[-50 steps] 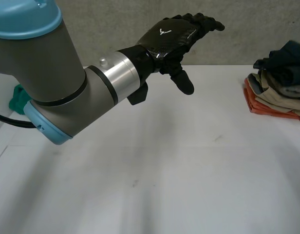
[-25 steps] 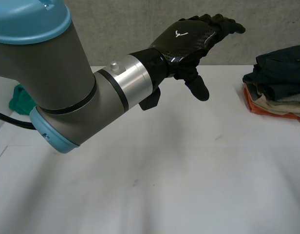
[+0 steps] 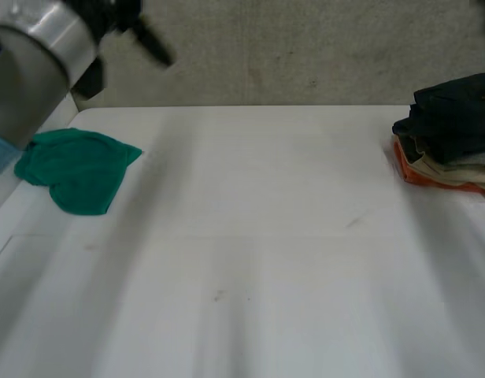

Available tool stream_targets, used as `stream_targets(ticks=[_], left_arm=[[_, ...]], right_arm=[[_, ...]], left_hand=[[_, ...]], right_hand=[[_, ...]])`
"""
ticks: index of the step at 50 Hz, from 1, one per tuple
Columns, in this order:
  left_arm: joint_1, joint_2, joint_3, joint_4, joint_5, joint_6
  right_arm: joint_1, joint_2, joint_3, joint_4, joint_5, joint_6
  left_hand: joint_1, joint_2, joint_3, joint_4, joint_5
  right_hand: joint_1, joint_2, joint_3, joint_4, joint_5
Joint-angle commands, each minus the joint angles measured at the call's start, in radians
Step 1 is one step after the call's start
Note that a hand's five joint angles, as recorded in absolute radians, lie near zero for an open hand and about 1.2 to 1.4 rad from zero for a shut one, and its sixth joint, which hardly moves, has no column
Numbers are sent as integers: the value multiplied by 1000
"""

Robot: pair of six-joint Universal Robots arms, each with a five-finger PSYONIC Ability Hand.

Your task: Fold the laundry.

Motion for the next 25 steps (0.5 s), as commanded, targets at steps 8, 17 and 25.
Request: stream_targets(ticks=[8, 17, 25], left_arm=[[332, -227, -247, 145, -16, 509], [434, -539, -18, 197, 137, 512], [464, -695, 138, 217, 177, 507]], right_arm=[[249, 145, 255, 32, 13, -182], [238, 183, 277, 31, 7, -183], [237, 200, 282, 29, 4, -185]], left_hand=[[-19, -33, -35, -28, -47], [8, -7, -8, -2, -20], [34, 20, 18, 24, 6]], right_hand=[[-50, -42, -35, -37, -43], [-50, -42, -35, -37, -43], [-50, -42, -35, -37, -43]])
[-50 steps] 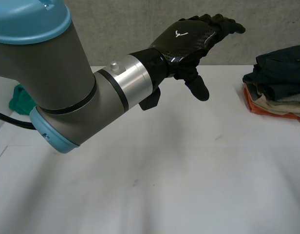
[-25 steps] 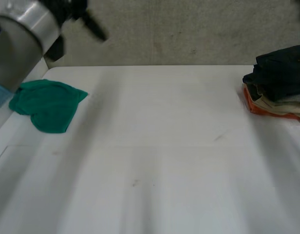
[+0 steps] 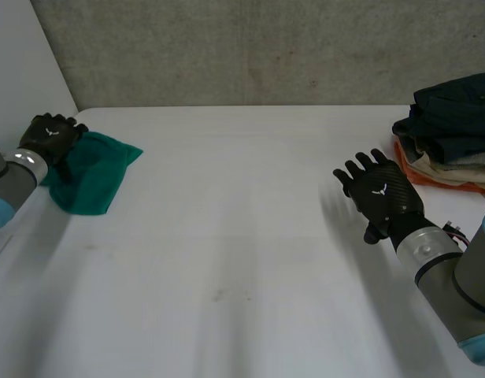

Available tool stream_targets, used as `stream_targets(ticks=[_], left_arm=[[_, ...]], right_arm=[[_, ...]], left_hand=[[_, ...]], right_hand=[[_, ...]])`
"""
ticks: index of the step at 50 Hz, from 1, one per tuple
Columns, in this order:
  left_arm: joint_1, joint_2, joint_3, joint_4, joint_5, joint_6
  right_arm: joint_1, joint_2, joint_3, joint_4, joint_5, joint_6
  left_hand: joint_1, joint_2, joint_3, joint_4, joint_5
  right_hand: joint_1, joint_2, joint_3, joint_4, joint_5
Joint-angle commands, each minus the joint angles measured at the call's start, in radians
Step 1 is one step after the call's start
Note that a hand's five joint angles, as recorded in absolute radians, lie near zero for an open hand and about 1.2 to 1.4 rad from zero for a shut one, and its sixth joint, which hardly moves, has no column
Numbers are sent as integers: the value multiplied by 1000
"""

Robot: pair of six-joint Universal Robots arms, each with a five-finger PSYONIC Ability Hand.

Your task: Fold the laundry.

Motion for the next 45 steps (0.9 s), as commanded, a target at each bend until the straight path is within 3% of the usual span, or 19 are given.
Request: stream_targets(ticks=[1, 6, 12, 18, 25, 33, 39, 45], left_arm=[[23, -113, 115, 16, 26, -4], [29, -147, 149, 37, 41, -6], [23, -180, 172, 54, 58, -6], [12, -196, 180, 83, 53, -7], [-61, -132, 155, 77, 11, -54], [-216, 246, -30, 83, -26, -332], [-402, 480, -191, 65, -31, -479], [-598, 493, -294, 45, -42, -515]], right_arm=[[-2, 14, 2, -2, -3, 0], [-2, 25, 2, -2, -3, 0], [-2, 41, -1, -7, -1, -3], [-2, 46, -1, -8, 0, -3], [-5, 45, -1, -8, 6, -3], [-7, 35, -5, -11, 9, 2], [-10, 25, -5, -2, 12, 6], [-11, -8, -10, -3, 49, 11]], left_hand=[[43, 30, 27, 33, 15], [131, 118, 115, 121, 103], [395, 382, 378, 385, 367], [1200, 1188, 1184, 1191, 1173], [1202, 1189, 1186, 1193, 1174], [1202, 1189, 1186, 1193, 1174], [1202, 1189, 1186, 1193, 1174], [1202, 1189, 1186, 1193, 1174]], right_hand=[[-50, -42, -35, -37, -43], [-50, -42, -35, -37, -43], [-50, -42, -35, -37, -43], [-50, -42, -35, -37, -43], [-50, -42, -35, -37, -43], [-50, -42, -35, -37, -43], [-50, -42, -35, -37, -43], [-50, -42, -35, -37, -43]])
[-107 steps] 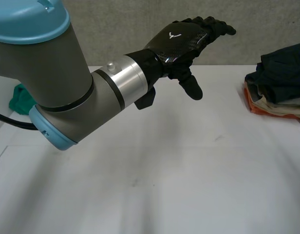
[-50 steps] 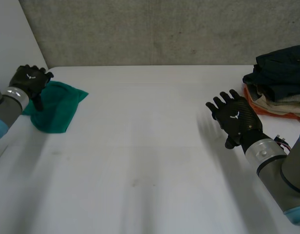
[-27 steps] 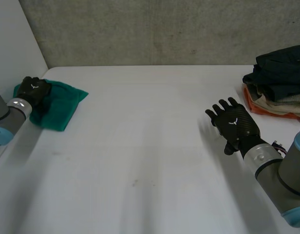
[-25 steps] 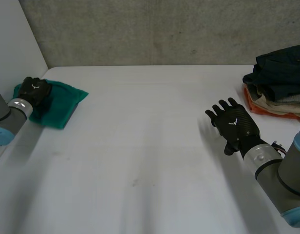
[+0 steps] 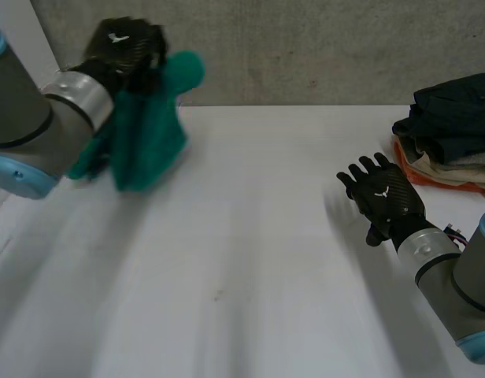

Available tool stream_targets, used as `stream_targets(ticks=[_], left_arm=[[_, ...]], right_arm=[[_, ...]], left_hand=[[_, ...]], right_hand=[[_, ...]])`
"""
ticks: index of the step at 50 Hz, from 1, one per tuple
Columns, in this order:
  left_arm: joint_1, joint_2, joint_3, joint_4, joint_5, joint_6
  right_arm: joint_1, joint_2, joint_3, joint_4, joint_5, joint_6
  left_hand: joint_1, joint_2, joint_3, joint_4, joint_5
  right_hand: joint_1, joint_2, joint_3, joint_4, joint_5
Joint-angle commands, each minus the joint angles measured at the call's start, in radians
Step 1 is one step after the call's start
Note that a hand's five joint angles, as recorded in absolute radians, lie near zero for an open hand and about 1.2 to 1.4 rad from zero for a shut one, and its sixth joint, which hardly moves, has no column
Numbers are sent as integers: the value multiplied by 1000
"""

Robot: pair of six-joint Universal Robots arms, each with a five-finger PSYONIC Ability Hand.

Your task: Fold the laundry.

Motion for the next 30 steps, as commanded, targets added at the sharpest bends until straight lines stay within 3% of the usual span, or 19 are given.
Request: stream_targets(ticks=[1, 8, 11, 15, 21, 26, 30], left_arm=[[-218, 16, -112, -20, -16, -40], [-410, -248, -43, -26, -62, -33], [-442, -298, -3, -37, -72, -26], [-433, -283, 3, -53, -128, -25], [-334, -116, -83, -60, -186, -23], [-214, 7, -216, -49, -178, -8], [-107, 10, -250, -57, -129, 36]], right_arm=[[-2, -33, -5, 1, 56, 8], [-19, -33, -19, 4, 136, 12], [-28, -32, -19, 6, 140, 12], [-37, -36, -21, 26, 140, 15], [-31, -59, -39, 124, 136, 106], [-24, -73, -77, 272, 131, 202], [10, -72, -123, 433, 128, 247]], left_hand=[[250, 202, 209, 199, 246], [221, 174, 180, 170, 217], [-753, -801, -794, -804, -757], [-948, -995, -988, -998, -952], [-936, -983, -977, -987, -940], [-913, -960, -953, -963, -917], [-898, -945, -938, -949, -902]], right_hand=[[-50, -43, -35, -37, -43], [-50, -43, -35, -37, -43], [-50, -43, -35, -37, -43], [-50, -43, -35, -37, -43], [-50, -43, -35, -37, -43], [-50, -43, -35, -37, -43], [-50, -43, -35, -37, -43]])
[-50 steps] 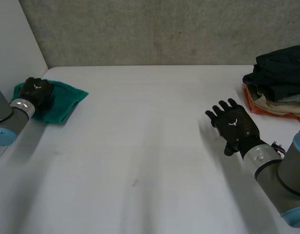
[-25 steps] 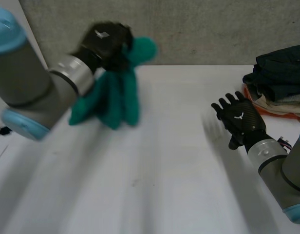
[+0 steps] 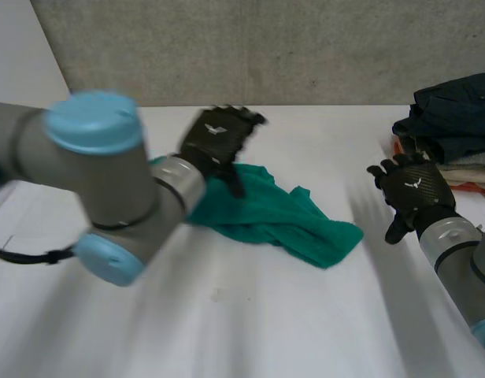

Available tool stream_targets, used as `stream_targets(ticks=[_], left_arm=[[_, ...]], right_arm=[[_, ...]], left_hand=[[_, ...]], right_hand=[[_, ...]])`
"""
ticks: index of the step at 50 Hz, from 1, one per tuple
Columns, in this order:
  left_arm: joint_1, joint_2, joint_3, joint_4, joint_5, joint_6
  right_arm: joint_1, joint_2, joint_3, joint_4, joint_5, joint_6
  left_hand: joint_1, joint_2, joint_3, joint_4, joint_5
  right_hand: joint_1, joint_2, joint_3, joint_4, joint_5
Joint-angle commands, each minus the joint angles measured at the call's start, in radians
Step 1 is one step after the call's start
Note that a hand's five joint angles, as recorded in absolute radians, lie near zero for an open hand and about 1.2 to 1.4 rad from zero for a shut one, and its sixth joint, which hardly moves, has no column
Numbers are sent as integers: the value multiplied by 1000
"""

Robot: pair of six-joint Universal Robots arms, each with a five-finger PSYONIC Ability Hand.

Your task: Fold the laundry.

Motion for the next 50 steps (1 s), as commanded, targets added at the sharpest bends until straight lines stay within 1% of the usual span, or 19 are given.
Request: stream_targets(ticks=[1, 4, 8, 11, 14, 20, 22, 24, 25, 26, 27, 29, 34, 40, 43, 44, 46, 47, 50], left_arm=[[192, 73, -114, -6, 64, 67], [252, 45, -143, -23, 102, 137], [281, -44, -142, -29, 122, 246], [292, -113, -111, -28, 122, 306], [301, -171, -72, -28, 122, 326], [297, -292, 28, -29, 127, 332], [289, -312, 53, -28, 134, 332], [285, -320, 65, -20, 136, 331], [285, -321, 71, -18, 136, 331], [285, -325, 82, -14, 136, 329], [285, -325, 85, -9, 136, 328], [283, -325, 93, 3, 134, 326], [281, -317, 126, 64, 131, 328], [266, -303, 264, 213, 122, 302], [249, -276, 361, 345, 110, 231], [248, -259, 389, 415, 81, 176], [251, -239, 396, 481, 38, 124], [251, -213, 393, 539, -21, 72], [257, -161, 372, 596, -109, 4]], right_arm=[[59, -2, -84, 288, -11, 111], [84, 5, -97, 321, -9, 122], [101, 31, -106, 278, -9, 145], [119, 96, -124, 226, -6, 165], [160, 150, -160, 188, 3, 166], [191, 248, -218, 162, 12, 163], [193, 270, -232, 152, 17, 163], [193, 288, -243, 134, 23, 162], [193, 293, -244, 126, 23, 162], [193, 294, -246, 119, 24, 160], [193, 296, -247, 102, 24, 154], [191, 290, -247, 86, 27, 149], [188, 256, -297, 65, 29, 90], [190, 256, -512, 5, 30, -33], [194, 287, -670, -78, 52, -119], [197, 291, -739, -161, 76, -152], [202, 288, -759, -222, 87, -159], [205, 285, -766, -264, 93, -156], [220, 249, -738, -462, 110, -118]], left_hand=[[52, 28, 28, 37, 36], [63, 40, 39, 49, 48], [66, 43, 42, 52, 51], [66, 43, 42, 52, 51], [69, 46, 45, 55, 54], [163, 140, 139, 148, 147], [321, 297, 296, 306, 305], [526, 503, 502, 512, 511], [661, 638, 637, 646, 645], [907, 883, 882, 892, 891], [1025, 1002, 1001, 1011, 1010], [1190, 1167, 1166, 1175, 1174], [1190, 1167, 1166, 1176, 1175], [1190, 1167, 1166, 1176, 1175], [1190, 1167, 1166, 1176, 1175], [1190, 1167, 1166, 1176, 1175], [1190, 1167, 1166, 1176, 1175], [1190, 1167, 1166, 1176, 1175], [1190, 1167, 1166, 1176, 1175]], right_hand=[[-50, -43, -35, -37, -43], [-50, -43, -35, -37, -43], [-50, -43, -35, -37, -43], [-50, -43, -35, -37, -43], [-49, -42, -34, -36, -41], [186, 192, 200, 199, 193], [327, 333, 341, 339, 334], [620, 626, 634, 633, 627], [758, 764, 772, 770, 765], [890, 896, 904, 903, 897], [1129, 1136, 1144, 1142, 1137], [1172, 1178, 1187, 1185, 1179], [1172, 1178, 1187, 1185, 1179], [1172, 1178, 1187, 1185, 1179], [1172, 1178, 1187, 1185, 1179], [1172, 1178, 1187, 1185, 1179], [1172, 1178, 1187, 1185, 1179], [1172, 1178, 1187, 1185, 1179], [1172, 1178, 1187, 1185, 1179]])
